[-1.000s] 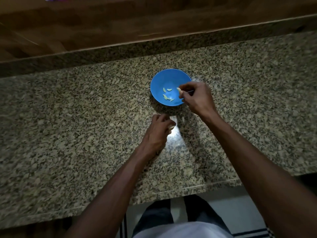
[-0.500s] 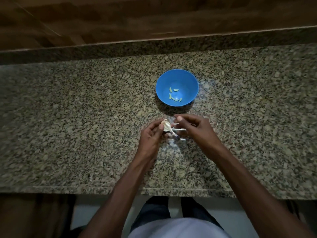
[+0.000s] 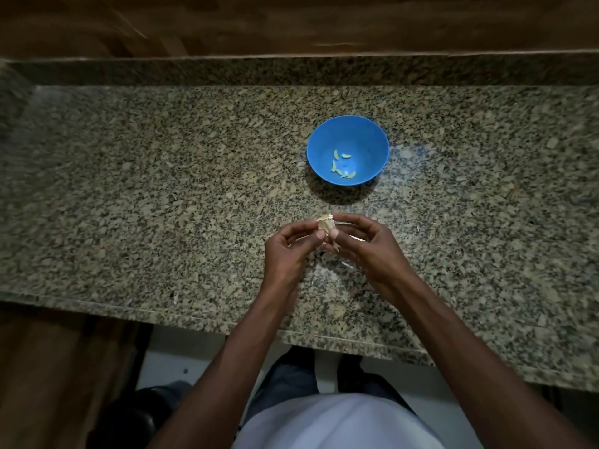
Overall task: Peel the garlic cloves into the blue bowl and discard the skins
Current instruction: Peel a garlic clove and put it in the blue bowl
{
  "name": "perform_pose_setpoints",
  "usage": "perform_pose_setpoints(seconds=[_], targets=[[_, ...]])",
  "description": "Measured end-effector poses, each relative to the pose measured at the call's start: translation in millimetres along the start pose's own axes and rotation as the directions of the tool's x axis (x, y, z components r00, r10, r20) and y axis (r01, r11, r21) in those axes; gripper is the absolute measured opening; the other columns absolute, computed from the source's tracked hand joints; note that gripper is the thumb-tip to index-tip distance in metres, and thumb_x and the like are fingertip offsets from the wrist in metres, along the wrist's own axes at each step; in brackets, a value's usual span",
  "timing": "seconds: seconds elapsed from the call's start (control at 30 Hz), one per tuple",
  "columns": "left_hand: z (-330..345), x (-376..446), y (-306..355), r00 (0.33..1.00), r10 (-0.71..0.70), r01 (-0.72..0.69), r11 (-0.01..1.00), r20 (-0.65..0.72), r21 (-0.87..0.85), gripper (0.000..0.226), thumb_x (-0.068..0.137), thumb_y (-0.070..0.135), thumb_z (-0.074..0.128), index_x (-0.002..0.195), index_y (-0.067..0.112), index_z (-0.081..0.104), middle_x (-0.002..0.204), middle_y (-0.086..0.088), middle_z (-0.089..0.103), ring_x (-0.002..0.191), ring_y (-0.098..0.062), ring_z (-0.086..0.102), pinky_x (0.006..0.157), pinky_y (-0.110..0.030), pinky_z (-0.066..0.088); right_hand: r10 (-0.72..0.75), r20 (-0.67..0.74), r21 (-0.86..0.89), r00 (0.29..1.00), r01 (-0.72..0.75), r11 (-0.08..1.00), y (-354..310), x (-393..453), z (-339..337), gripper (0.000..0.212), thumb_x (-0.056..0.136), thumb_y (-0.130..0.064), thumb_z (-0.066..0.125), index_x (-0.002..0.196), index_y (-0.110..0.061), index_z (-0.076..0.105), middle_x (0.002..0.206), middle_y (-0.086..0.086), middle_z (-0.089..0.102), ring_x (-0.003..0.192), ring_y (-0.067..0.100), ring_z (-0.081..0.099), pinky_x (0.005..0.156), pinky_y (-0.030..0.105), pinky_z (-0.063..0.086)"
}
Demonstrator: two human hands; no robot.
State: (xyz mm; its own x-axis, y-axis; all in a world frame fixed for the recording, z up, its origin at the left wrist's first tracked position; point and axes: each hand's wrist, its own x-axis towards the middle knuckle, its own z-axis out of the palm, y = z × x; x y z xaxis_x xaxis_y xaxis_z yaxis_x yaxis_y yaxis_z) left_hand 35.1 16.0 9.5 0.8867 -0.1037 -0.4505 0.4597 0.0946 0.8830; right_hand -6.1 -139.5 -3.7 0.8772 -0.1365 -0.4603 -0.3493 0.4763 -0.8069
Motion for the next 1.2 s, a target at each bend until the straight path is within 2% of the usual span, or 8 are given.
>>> perform_pose_setpoints(seconds=[0.1, 0.2, 0.33, 0.5, 0.77, 0.97, 1.07, 1.2], targets=[[4.3, -5.3, -4.4, 0.997, -0.056, 0.055, 0.998, -0.045, -0.02, 0.019, 0.087, 0.002, 0.079, 0.105, 0.006, 0.076, 0.097, -0.001, 0.08, 0.094, -0.013, 0.076, 0.078, -0.022, 0.059, -0.033, -0.013, -0.126, 0.999, 0.031, 0.992, 8.9, -0.4, 0.4, 0.03, 0.089, -0.011, 0.08, 0.119, -0.017, 0.077, 0.115, 0.007, 0.078, 0.113, 0.028, 0.073, 0.099, 0.046, 0.06], [6.3, -6.4, -7.7, 0.992, -0.107, 0.105, 0.994, -0.072, -0.035, 0.018, 0.086, 0.001, 0.08, 0.102, 0.007, 0.077, 0.095, -0.003, 0.081, 0.093, -0.017, 0.078, 0.077, -0.026, 0.06, -0.107, -0.044, -0.296, 0.993, 0.089, 0.951, 14.2, 1.7, -0.9, 0.033, 0.089, -0.013, 0.082, 0.121, -0.01, 0.077, 0.116, 0.0, 0.078, 0.106, 0.017, 0.075, 0.095, 0.044, 0.062], [6.9, -4.3, -8.7, 0.982, -0.17, 0.165, 0.984, -0.082, -0.062, 0.017, 0.085, -0.005, 0.078, 0.101, 0.001, 0.075, 0.09, -0.011, 0.08, 0.088, -0.023, 0.078, 0.076, -0.025, 0.062, -0.275, -0.006, -0.558, 0.961, 0.225, 0.799, 19.8, 5.7, -3.6, 0.028, 0.089, -0.017, 0.083, 0.116, -0.01, 0.079, 0.109, -0.007, 0.077, 0.098, 0.006, 0.075, 0.087, 0.04, 0.064], [2.5, 4.6, -5.6, 0.956, -0.283, 0.281, 0.959, -0.071, -0.035, 0.019, 0.087, -0.009, 0.075, 0.106, -0.008, 0.07, 0.087, -0.017, 0.078, 0.08, -0.023, 0.077, 0.076, -0.026, 0.064, -0.39, 0.066, -0.648, 0.918, 0.336, 0.683, 30.4, 9.0, -5.5, 0.025, 0.091, -0.01, 0.08, 0.116, -0.01, 0.079, 0.107, -0.003, 0.076, 0.096, 0.008, 0.074, 0.087, 0.037, 0.064], [-7.4, 13.6, -2.0, 0.939, -0.344, 0.339, 0.931, 0.018, 0.135, 0.008, 0.093, -0.009, 0.067, 0.094, -0.001, 0.069, 0.083, -0.014, 0.073, 0.068, -0.016, 0.068, 0.068, -0.025, 0.058, -0.448, 0.114, -0.697, 0.887, 0.392, 0.6, 37.1, 7.1, -0.2, 0.025, 0.092, -0.006, 0.077, 0.117, -0.01, 0.078, 0.109, 0.0, 0.076, 0.096, 0.007, 0.072, 0.086, 0.025, 0.061], [-11.3, 17.2, 2.3, 0.941, -0.332, 0.305, 0.915, 0.063, 0.264, 0.016, 0.095, -0.002, 0.068, 0.11, -0.002, 0.063, 0.088, -0.011, 0.07, 0.072, -0.016, 0.062, 0.071, -0.029, 0.053, -0.335, 0.051, -0.641, 0.941, 0.288, 0.711, 35.7, 11.8, 0.6, 0.024, 0.09, -0.013, 0.081, 0.113, -0.017, 0.08, 0.108, -0.005, 0.077, 0.096, 0.004, 0.073, 0.086, 0.025, 0.061], [-18.3, 19.1, 5.4, 0.945, -0.321, 0.291, 0.913, 0.061, 0.287, 0.028, 0.09, 0.007, 0.076, 0.115, 0.001, 0.065, 0.095, -0.013, 0.07, 0.082, -0.021, 0.061, 0.079, -0.038, 0.052, -0.203, 0.01, -0.571, 0.979, 0.172, 0.802, 32.3, 17.7, 0.8, 0.022, 0.09, -0.02, 0.082, 0.112, -0.017, 0.081, 0.103, -0.006, 0.08, 0.094, 0.008, 0.076, 0.088, 0.035, 0.064], [-25.1, 20.9, 5.2, 0.958, -0.284, 0.255, 0.907, 0.039, 0.335, 0.018, 0.093, 0.009, 0.073, 0.111, 0.005, 0.071, 0.093, -0.009, 0.071, 0.084, -0.021, 0.062, 0.082, -0.037, 0.053, -0.158, -0.089, -0.51, 0.983, 0.092, 0.856, 31.8, 23.4, 0.0, 0.017, 0.091, -0.022, 0.081, 0.107, -0.017, 0.082, 0.092, -0.002, 0.081, 0.086, 0.017, 0.078, 0.083, 0.048, 0.065]])
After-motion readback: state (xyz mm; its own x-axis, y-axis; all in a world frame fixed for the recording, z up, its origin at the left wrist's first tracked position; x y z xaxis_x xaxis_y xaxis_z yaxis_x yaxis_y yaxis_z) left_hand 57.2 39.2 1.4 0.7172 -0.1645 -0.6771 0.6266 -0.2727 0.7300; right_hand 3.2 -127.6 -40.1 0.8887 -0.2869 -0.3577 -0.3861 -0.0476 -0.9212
